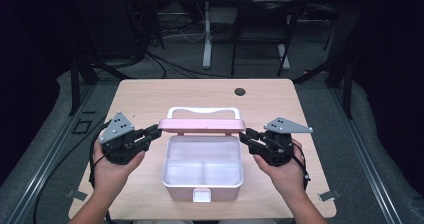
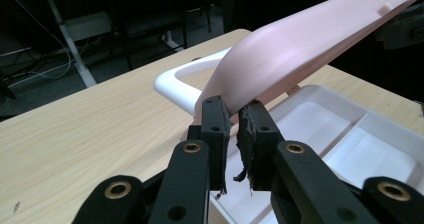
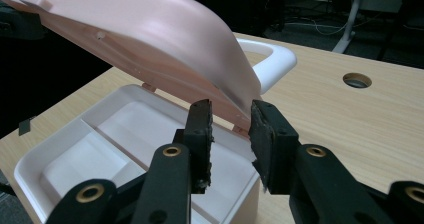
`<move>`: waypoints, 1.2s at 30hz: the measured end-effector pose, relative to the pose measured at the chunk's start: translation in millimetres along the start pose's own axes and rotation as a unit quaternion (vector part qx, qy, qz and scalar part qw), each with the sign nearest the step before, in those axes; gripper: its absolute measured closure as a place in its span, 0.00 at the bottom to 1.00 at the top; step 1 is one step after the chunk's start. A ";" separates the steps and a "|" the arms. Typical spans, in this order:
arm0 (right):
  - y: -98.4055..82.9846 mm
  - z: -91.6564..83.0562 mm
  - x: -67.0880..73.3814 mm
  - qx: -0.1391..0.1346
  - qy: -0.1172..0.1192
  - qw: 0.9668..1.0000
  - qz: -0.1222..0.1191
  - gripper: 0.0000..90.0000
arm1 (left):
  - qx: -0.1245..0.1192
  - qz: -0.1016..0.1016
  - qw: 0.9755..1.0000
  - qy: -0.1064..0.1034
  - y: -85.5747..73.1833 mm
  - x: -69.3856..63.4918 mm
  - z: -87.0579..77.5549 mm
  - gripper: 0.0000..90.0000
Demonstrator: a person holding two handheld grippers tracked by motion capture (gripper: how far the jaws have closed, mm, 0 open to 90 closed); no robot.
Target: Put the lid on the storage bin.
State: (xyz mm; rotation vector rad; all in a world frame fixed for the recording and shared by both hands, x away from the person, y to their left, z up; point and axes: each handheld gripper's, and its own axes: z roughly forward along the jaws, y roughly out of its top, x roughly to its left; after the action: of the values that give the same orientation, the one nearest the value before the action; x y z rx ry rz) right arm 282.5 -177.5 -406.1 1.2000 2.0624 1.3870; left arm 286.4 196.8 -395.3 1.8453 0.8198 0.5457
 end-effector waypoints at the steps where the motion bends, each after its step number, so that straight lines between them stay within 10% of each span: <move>1: -0.3 -0.5 0.8 -0.001 -0.001 1.000 -0.001 0.79 | -0.001 -0.001 1.000 0.000 -0.8 -0.5 -0.4 0.91; 26: -20.1 -12.4 7.4 -0.008 0.004 1.000 -0.009 0.83 | -0.004 0.009 1.000 -0.005 -22.7 -12.7 -9.4 0.89; 27: -21.0 -12.3 4.9 -0.013 0.042 0.999 -0.007 0.83 | -0.002 0.009 1.000 -0.006 -23.1 -13.0 -9.8 0.89; 36: -27.3 -15.7 9.1 -0.011 0.025 1.000 -0.012 0.83 | 0.000 0.012 1.000 -0.006 -30.3 -17.1 -12.3 0.89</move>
State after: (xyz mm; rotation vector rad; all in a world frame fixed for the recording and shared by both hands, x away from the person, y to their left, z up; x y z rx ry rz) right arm 254.3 -183.0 -422.0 1.1389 2.0835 1.4381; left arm 257.6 199.8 -418.3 1.8584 0.7901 0.5509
